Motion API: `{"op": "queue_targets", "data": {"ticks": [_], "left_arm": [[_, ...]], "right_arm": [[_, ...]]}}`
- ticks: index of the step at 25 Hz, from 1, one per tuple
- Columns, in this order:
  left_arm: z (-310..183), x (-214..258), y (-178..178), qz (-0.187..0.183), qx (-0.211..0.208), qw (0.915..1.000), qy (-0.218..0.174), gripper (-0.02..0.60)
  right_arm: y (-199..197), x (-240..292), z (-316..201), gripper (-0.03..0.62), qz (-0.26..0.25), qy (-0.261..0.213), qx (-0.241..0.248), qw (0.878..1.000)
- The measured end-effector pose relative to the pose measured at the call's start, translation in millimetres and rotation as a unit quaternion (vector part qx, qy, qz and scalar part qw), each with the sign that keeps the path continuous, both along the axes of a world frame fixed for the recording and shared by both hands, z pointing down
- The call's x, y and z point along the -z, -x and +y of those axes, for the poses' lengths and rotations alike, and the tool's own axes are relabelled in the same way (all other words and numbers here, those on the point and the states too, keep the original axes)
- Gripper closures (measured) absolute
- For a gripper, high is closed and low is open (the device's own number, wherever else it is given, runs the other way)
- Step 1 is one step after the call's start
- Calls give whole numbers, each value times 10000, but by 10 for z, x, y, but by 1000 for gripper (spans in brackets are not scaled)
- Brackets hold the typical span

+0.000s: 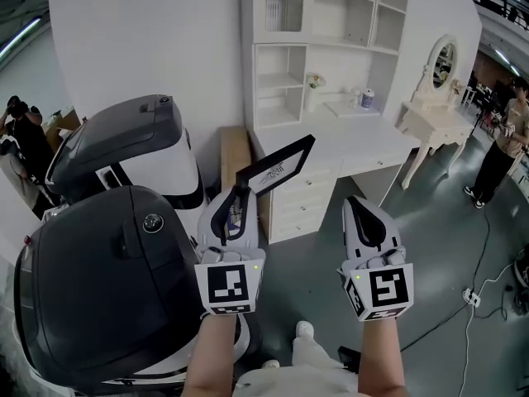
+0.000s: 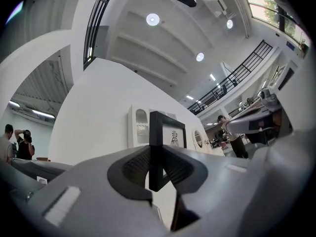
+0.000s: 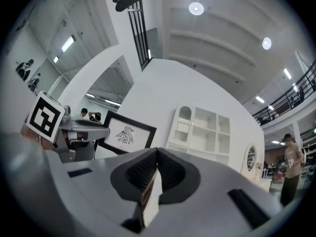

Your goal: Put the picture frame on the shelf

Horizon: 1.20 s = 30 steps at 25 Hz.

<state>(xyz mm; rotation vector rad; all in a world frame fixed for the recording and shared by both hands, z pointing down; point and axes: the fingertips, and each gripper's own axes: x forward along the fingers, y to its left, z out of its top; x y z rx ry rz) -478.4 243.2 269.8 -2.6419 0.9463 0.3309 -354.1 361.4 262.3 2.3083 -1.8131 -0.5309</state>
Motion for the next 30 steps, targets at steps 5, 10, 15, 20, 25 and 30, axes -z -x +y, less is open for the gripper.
{"op": "queue_targets", "data": {"ticks": [5, 10, 15, 20, 25, 30], "left_arm": [[-229, -24, -318, 13, 151, 9999, 82, 502], [-446, -2, -744, -3, 213, 9997, 92, 502], [-708, 41, -1171, 29, 361, 9993, 117, 502], [-882, 80, -1560, 133, 508, 9984, 224, 502], [-988, 26, -1851, 35, 614, 9978, 264, 502], [-1193, 23, -2049, 55, 660, 9973, 314, 502]], "right_arm": [[-390, -41, -200, 586, -117, -70, 69, 9999], [-881, 19, -466, 585, -214, -141, 136, 9996], [-1304, 81, -711, 585, -215, -289, 375, 9986], [-1790, 28, -898, 585, -310, -253, 484, 9980], [-2125, -27, -1048, 585, -411, -249, 610, 9970], [-2349, -84, -1263, 585, -463, -170, 606, 9969]]}}
